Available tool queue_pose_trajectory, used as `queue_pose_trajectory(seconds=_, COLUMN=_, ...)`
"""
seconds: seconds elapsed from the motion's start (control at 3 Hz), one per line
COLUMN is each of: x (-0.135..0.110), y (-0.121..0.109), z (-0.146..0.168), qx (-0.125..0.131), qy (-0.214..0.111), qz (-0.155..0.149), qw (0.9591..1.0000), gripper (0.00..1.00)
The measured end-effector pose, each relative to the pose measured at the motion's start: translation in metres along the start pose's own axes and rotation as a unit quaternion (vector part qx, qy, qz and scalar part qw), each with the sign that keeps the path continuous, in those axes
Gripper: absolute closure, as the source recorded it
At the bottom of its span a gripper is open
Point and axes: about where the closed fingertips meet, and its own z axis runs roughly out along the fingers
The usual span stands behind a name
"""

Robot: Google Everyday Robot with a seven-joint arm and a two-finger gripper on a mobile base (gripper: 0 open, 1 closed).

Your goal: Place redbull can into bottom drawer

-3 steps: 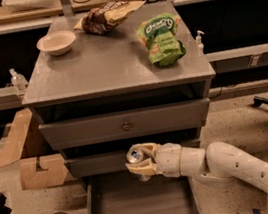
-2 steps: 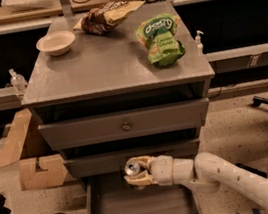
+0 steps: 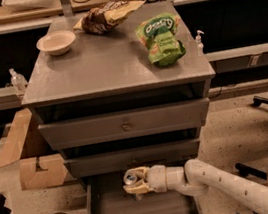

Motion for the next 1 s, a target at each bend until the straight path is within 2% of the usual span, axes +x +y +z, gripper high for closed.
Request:
queue_pose_trajectory(seconds=0.33, x=0.005, y=-0.001, z=0.001, qx=-0.001, qy=0.004, qz=0.005, qw=1.0000, gripper=1.00)
queue_pose_trajectory(seconds=0.67, x=0.024, y=-0.001, z=0.017, qx=-0.008, qy=-0.010, qz=0.014, qw=0.9998, gripper=1.00)
queue_pose_trajectory(seconds=1.0, x=0.072, y=-0.001, z=0.054, qx=-0.037, qy=-0.037, qz=0.012, qw=0.9986, gripper=1.00)
